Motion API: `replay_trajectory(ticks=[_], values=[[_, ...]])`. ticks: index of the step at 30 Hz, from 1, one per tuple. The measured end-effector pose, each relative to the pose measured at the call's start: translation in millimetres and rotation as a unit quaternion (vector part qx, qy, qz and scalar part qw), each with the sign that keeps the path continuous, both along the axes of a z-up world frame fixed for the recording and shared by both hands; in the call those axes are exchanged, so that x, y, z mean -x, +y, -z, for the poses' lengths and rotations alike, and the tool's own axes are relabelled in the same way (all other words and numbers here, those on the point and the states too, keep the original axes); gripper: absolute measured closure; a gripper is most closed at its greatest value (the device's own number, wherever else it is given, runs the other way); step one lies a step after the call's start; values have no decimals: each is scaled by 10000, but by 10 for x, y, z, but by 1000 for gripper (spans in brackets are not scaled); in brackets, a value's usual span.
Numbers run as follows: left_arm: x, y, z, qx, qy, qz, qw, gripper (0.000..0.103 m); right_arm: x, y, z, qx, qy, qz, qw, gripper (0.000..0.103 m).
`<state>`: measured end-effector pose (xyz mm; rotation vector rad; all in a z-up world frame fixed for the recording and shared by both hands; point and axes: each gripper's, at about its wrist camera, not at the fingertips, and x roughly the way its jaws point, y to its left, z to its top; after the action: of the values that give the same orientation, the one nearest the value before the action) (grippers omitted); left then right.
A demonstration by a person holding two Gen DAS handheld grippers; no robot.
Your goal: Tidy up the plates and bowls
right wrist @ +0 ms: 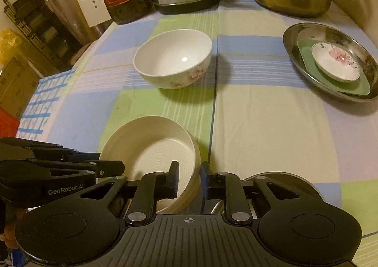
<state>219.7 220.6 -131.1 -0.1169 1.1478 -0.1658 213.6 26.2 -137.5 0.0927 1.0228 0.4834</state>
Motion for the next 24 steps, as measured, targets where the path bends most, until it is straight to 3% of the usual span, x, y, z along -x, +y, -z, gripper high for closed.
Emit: replay_trajectory(ticks=[4, 13, 24], values=[[8, 11, 1, 23, -2, -20, 10000, 88, 0, -12, 7, -20, 24, 43, 10000, 93], [0, 20, -98, 14, -72, -63, 10000, 88, -19, -28, -51, -98, -10, 119, 9999, 94], [-172, 125, -533, 70, -485, -162, 9987, 88, -179, 16, -412, -227, -161, 171, 9995, 94]])
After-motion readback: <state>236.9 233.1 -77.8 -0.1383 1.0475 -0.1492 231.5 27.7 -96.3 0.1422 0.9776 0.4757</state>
